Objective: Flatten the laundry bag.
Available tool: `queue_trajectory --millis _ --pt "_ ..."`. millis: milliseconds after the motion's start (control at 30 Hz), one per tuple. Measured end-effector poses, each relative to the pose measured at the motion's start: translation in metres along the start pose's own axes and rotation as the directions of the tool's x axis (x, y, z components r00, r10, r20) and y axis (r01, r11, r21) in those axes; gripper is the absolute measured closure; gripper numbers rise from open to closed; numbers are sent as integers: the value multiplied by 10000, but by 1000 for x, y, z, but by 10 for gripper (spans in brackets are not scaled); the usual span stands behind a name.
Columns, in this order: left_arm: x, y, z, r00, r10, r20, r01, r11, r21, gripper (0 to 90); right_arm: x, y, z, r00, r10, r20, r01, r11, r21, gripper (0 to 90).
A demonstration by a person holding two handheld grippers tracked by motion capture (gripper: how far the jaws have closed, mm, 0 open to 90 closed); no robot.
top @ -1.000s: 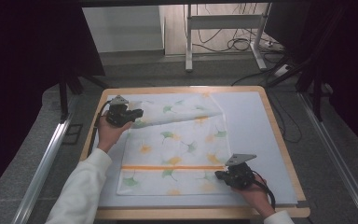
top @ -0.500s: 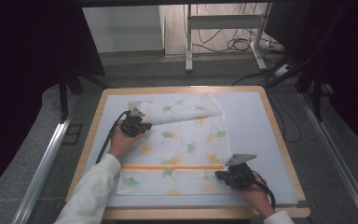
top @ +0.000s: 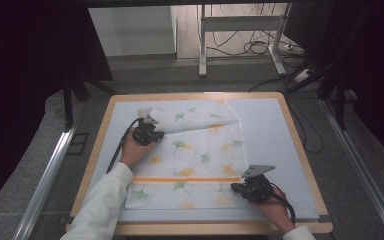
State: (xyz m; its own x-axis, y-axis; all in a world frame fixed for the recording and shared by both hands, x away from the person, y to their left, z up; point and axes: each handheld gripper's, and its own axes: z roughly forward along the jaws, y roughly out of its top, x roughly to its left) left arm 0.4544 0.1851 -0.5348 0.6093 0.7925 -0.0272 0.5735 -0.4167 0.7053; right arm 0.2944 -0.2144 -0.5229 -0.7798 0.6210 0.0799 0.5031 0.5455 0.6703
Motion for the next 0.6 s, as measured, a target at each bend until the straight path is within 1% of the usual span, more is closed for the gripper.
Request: queue_trajectory --millis 67,100,133,233,300,367,400,433,467,600 --pt "7 4 2 9993 -115 -350 117 9999 61 895 0 0 0 10000 12 -6 -12 10000 -6 891" --pt "12 6 2 9983 -274 -522 272 9996 -47 895 0 0 0 10000 23 -13 -23 10000 -11 891" --pt "17 9 1 9972 -477 -573 469 9988 -150 895 0 0 0 10000 29 -16 -29 10000 -15 891" --pt "26 15 1 9937 -663 -903 641 9976 -270 895 -1 0 0 10000 57 -61 -57 10000 -12 891" --pt "31 17 0 9916 -812 -1006 785 9965 -300 895 -1 0 0 9999 84 -75 -85 10000 -20 891" --pt "34 18 -1 9901 -1067 -907 1035 9938 -393 895 -1 0 0 9999 86 -73 -86 10000 -22 891" --pt "35 18 -2 9905 -1104 -818 1073 9934 -405 896 -1 0 0 9999 80 -68 -80 10000 -23 891" --pt "33 18 -3 9908 -1104 -784 1075 9934 -401 896 -1 0 0 10000 56 -62 -56 10000 -6 891" --pt "31 17 -5 9922 -1022 -715 997 9943 -378 896 -1 0 0 10000 34 -51 -34 10000 -8 891" --pt "18 12 -15 9958 -827 -388 805 9952 -564 896 -1 0 0 10000 18 -33 -18 10000 -7 891"
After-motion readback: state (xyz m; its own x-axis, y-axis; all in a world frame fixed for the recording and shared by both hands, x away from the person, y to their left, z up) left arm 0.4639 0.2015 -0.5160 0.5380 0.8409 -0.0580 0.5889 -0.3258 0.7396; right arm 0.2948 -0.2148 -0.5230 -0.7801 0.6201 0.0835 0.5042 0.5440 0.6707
